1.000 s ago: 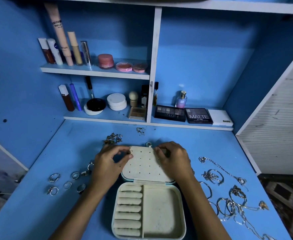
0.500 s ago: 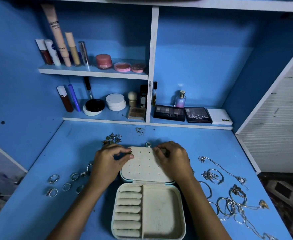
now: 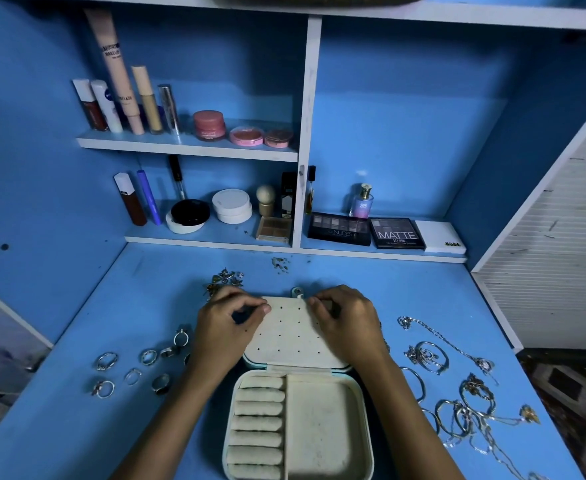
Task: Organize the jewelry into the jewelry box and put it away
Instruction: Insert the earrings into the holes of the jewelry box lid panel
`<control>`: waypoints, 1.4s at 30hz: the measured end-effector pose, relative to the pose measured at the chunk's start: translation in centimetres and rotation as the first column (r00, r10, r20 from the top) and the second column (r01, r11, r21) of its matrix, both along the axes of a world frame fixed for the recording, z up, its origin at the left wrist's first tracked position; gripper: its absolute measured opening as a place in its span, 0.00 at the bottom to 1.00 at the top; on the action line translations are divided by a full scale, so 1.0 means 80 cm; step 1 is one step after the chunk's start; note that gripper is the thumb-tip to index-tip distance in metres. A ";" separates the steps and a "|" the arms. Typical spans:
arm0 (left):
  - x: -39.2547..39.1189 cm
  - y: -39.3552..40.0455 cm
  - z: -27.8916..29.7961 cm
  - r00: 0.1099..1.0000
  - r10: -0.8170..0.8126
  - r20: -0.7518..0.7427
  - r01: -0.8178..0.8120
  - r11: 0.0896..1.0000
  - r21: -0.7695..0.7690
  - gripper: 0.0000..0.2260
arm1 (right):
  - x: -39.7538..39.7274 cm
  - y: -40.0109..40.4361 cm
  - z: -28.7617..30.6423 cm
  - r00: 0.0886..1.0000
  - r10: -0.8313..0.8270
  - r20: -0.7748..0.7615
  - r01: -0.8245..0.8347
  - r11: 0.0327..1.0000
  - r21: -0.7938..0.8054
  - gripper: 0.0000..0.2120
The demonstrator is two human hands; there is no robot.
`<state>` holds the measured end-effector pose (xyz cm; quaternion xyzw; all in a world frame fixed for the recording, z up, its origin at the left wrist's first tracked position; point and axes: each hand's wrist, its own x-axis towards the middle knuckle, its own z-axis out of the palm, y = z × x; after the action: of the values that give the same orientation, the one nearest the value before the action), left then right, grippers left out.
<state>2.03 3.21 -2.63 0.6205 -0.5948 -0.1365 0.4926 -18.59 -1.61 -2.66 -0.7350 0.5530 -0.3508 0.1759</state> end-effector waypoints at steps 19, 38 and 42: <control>0.015 -0.007 0.000 0.995 -0.101 -0.015 0.102 0.984 0.147 0.14 | 0.044 -0.073 0.055 0.927 0.175 -0.333 -0.126 0.979 0.161 0.14; 0.016 -0.005 0.002 0.993 -0.115 -0.030 0.118 0.976 0.181 0.07 | 0.080 -0.094 0.055 0.840 0.263 -0.474 -0.194 0.962 0.191 0.09; 0.015 -0.003 0.003 0.994 -0.107 -0.028 0.110 0.977 0.181 0.07 | 0.080 -0.094 0.056 0.846 0.258 -0.466 -0.187 0.963 0.193 0.09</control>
<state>3.22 2.98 -2.35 0.6282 -0.6083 -0.2226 0.4310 -12.15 -9.11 1.79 -0.8443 0.5137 -0.0919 0.1216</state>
